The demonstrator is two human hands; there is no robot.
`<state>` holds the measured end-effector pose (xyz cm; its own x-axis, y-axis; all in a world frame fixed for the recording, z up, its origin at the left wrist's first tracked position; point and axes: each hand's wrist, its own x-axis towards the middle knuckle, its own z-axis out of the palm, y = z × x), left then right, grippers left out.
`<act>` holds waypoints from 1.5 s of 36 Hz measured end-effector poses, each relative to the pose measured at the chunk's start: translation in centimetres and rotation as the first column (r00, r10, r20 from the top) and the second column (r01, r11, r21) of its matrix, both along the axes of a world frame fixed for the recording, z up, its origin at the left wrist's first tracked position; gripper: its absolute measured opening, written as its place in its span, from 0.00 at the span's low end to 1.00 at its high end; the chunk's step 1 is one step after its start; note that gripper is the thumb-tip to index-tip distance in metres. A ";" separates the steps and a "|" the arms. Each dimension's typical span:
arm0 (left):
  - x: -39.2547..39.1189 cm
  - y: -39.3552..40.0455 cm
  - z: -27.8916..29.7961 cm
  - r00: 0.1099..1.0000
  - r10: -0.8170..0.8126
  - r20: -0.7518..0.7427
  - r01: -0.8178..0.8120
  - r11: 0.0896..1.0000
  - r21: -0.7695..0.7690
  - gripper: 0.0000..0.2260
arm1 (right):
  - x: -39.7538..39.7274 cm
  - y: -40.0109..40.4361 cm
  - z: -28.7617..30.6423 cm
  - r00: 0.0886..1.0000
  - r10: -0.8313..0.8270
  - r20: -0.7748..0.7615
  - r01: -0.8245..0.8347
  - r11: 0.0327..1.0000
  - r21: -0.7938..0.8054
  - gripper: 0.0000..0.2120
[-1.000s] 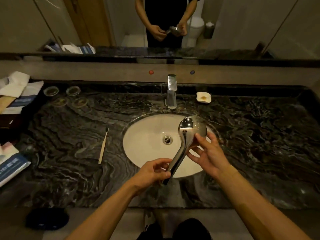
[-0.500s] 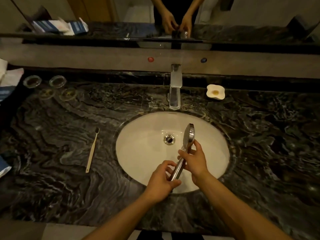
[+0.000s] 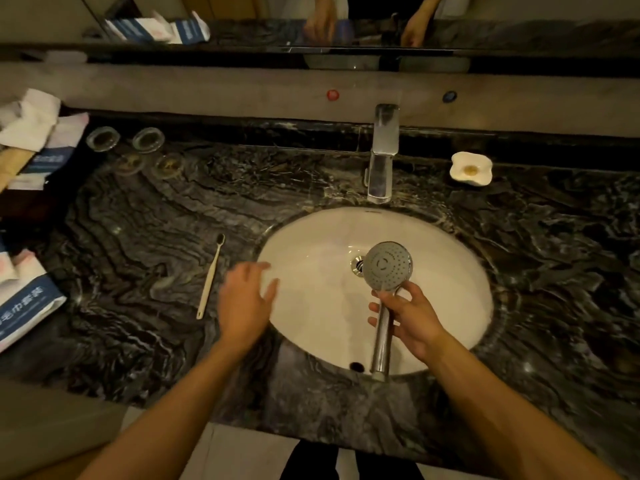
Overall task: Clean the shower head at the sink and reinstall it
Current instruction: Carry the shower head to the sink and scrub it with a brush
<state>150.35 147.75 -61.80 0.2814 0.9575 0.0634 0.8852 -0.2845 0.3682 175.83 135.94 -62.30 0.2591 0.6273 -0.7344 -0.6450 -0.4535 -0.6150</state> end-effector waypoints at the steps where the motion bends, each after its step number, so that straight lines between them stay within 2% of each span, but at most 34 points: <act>1: -1.5 0.9 0.0 0.992 0.092 -0.089 -0.088 0.995 0.045 0.15 | -0.1 0.0 0.0 1.000 -0.001 -0.017 0.001 1.000 0.000 0.25; 3: -4.1 2.1 0.2 0.941 0.271 -0.204 -0.266 0.963 0.050 0.18 | -0.4 0.2 0.1 0.998 -0.009 -0.063 0.009 1.000 0.003 0.24; 5: -5.9 2.6 0.0 0.894 0.344 -0.286 -0.361 0.932 -0.007 0.20 | -0.6 0.3 0.1 0.995 -0.004 -0.098 0.006 1.000 0.014 0.24; 8: -7.2 2.9 -0.5 0.874 0.336 -0.350 -0.395 0.912 -0.110 0.18 | -0.9 0.4 0.3 0.993 0.008 -0.117 -0.004 0.999 0.038 0.24; 15: -7.6 3.3 -0.5 0.895 0.317 -0.314 -0.380 0.910 -0.164 0.13 | -1.0 0.1 0.8 0.989 0.028 -0.147 -0.018 0.997 0.071 0.24; 19: -6.8 3.4 -0.3 0.899 0.230 -0.374 -0.307 0.938 -0.162 0.12 | -0.8 -0.4 0.9 0.983 0.000 -0.182 0.014 0.997 0.075 0.25; 21: -6.1 3.1 -0.1 0.911 0.219 -0.351 -0.287 0.945 -0.155 0.10 | -0.6 -0.6 0.8 0.978 -0.024 -0.208 0.041 0.996 0.077 0.25; 24: -4.0 2.8 0.4 0.962 0.190 -0.198 -0.234 0.943 -0.237 0.08 | -0.4 -0.8 0.5 0.968 -0.040 -0.249 0.063 0.994 0.084 0.24; 27: -0.7 2.3 1.2 0.998 0.041 0.041 -0.027 0.957 -0.288 0.07 | -0.2 -1.0 0.2 0.956 -0.048 -0.289 0.079 0.992 0.096 0.22; 30: 3.0 0.6 2.5 0.963 -0.167 0.211 0.224 0.932 -0.284 0.05 | -0.1 -1.3 -0.2 0.954 -0.052 -0.296 0.089 0.990 0.112 0.19; 33: 5.7 -1.2 3.4 0.908 -0.306 0.285 0.394 0.854 -0.339 0.09 | -0.3 -1.4 -0.8 0.970 -0.051 -0.239 0.082 0.989 0.125 0.18; 35: 6.6 -1.8 3.2 0.884 -0.392 0.253 0.462 0.810 -0.360 0.11 | -0.6 -1.3 -1.2 0.986 -0.056 -0.159 0.074 0.991 0.113 0.18; 38: 7.2 -1.9 2.0 0.855 -0.496 0.154 0.518 0.796 -0.312 0.10 | -1.0 -1.4 -1.6 0.997 -0.067 -0.048 0.071 0.994 0.082 0.16; 44: 7.0 -1.6 0.1 0.817 -0.576 0.006 0.564 0.798 -0.213 0.15 | -1.7 -1.9 -2.0 0.998 -0.038 0.051 0.035 0.998 0.056 0.16; 50: 7.3 -1.9 -0.3 0.880 -0.475 0.016 0.468 0.859 -0.207 0.15 | -2.2 -1.7 -1.9 0.996 -0.026 0.087 0.022 0.999 0.050 0.17; 54: 7.1 -3.1 -0.5 0.814 -0.581 0.022 0.571 0.792 -0.216 0.15 | -2.3 -1.4 -1.7 0.997 -0.037 0.075 0.032 0.997 0.067 0.15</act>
<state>157.46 144.60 -62.33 0.7827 0.6068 -0.1388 0.5976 -0.6701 0.4403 173.56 134.52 -64.04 0.3349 0.6630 -0.6695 -0.6097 -0.3892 -0.6905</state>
